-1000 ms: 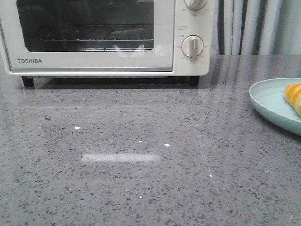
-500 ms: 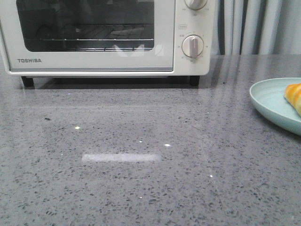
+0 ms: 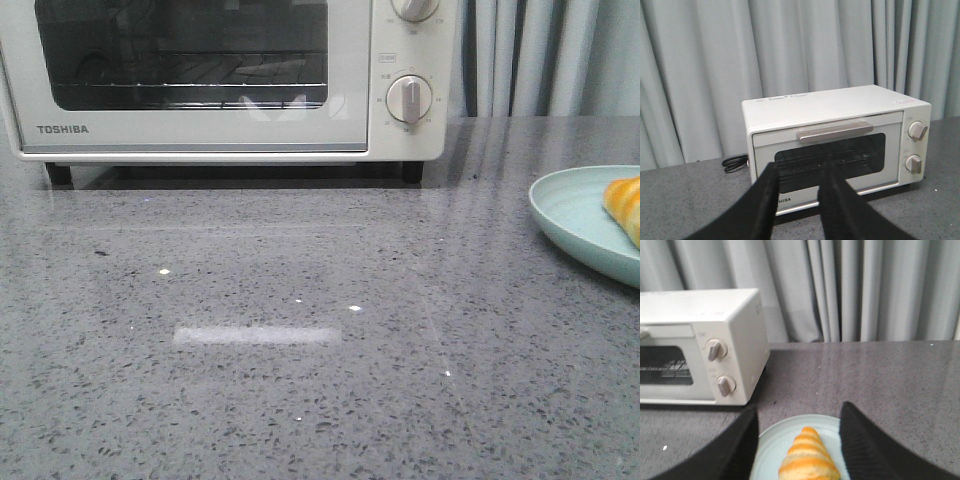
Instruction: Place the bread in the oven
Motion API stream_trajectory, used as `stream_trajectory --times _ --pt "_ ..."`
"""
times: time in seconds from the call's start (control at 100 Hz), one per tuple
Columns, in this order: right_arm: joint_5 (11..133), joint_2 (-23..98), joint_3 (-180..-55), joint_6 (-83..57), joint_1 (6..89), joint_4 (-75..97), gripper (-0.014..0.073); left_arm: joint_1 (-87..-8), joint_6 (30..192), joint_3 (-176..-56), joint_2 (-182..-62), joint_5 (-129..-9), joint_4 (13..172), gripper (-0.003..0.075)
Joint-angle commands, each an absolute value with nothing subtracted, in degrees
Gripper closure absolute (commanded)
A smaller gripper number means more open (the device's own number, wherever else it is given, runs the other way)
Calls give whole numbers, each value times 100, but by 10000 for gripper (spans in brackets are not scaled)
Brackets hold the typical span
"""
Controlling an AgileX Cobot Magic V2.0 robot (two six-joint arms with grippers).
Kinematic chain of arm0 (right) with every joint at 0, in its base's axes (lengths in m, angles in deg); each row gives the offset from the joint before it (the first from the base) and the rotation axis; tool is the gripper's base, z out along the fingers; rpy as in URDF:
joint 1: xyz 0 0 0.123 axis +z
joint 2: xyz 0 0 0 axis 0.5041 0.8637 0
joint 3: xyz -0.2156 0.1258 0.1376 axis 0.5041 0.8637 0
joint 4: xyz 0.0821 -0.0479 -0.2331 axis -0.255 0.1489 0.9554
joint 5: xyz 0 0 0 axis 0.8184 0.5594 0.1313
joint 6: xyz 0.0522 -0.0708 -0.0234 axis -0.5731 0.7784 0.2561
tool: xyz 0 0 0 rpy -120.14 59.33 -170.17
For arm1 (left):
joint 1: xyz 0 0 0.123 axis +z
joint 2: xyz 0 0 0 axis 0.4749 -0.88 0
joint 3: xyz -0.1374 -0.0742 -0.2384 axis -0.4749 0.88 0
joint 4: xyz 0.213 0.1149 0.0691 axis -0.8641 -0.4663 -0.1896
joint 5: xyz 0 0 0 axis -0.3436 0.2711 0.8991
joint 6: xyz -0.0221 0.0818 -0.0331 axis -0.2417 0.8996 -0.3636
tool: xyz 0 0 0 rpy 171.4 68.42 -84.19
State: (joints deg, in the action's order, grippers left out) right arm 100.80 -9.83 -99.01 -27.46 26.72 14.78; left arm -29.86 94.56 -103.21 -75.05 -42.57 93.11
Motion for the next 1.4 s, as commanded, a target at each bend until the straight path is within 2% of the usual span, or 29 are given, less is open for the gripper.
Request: stream_trajectory --times 0.0,0.05,0.31,0.62,0.84,0.89,1.08,1.23,1.3,1.39 --pt "9988 -699 -10275 -2483 2673 1309 189 -3026 9530 -10683 -7766 -4279 9528 375" --pt "10114 -652 -10369 -2483 2702 1290 189 -3027 9520 -10775 -7839 -4065 9638 347" --pt "11549 -298 -10940 -2190 2928 968 189 -3027 9321 -11442 -8520 -2724 9916 358" --pt "12206 249 -11509 -2190 2928 575 189 -3016 9321 -11981 -9216 -2218 10112 534" --pt "12100 680 -11544 -2190 2928 575 191 -3016 9386 -11981 -9542 -2228 10119 552" --pt "11995 747 -11554 -2168 2928 575 204 -3016 9386 -11981 -9592 -2251 10119 552" --pt "11860 1054 -11811 -1963 2928 575 340 -3016 9386 -11981 -9782 -2456 10220 552" --pt "11678 1228 -12115 -1868 2928 575 359 -3016 9420 -11981 -9998 -2723 10306 558" --pt "11649 1295 -12244 -1749 2928 575 359 -3016 9564 -11981 -10111 -2883 10413 604" --pt "11651 1357 -12356 -1749 2928 575 359 -3016 9788 -11981 -10337 -3118 10668 708"
